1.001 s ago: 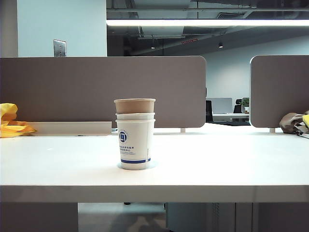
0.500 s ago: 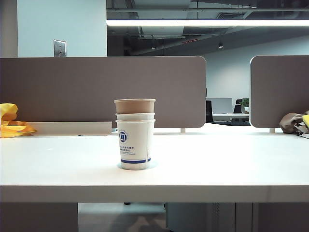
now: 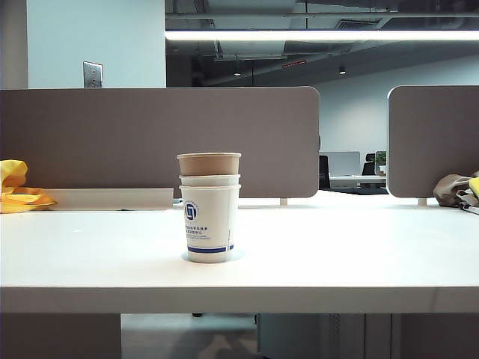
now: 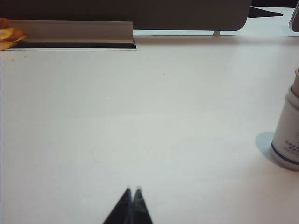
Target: Pick up all the paper cups on the table one by one and stack them together.
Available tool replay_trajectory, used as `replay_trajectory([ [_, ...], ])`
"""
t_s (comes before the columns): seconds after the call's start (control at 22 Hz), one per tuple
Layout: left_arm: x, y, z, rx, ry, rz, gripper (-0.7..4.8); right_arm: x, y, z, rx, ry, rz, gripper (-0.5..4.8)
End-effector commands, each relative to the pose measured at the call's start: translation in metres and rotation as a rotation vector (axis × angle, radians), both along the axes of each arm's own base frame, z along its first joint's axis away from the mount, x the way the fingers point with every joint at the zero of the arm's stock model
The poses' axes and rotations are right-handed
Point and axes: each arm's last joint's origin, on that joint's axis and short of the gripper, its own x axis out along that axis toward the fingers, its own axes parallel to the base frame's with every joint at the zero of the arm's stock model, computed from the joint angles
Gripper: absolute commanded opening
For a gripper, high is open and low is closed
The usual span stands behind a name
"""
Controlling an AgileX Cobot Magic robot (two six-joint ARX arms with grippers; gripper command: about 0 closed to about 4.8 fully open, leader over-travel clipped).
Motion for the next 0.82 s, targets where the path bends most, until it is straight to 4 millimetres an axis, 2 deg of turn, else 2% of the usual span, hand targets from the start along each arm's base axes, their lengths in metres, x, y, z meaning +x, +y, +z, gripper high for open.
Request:
replay_trajectory([
  [0.05,0.0,0.0,0.002,0.004,-0.012,-0.004,-0.05,0.0,0.0,-0.002,-0.002,-0.002,0.001,-0.05],
  [0.82,-0.001,0.0,-0.003,0.004,0.044,0.001,-0.05,-0.001,0.0,-0.02,0.003,0.194,0.0,-0.05],
])
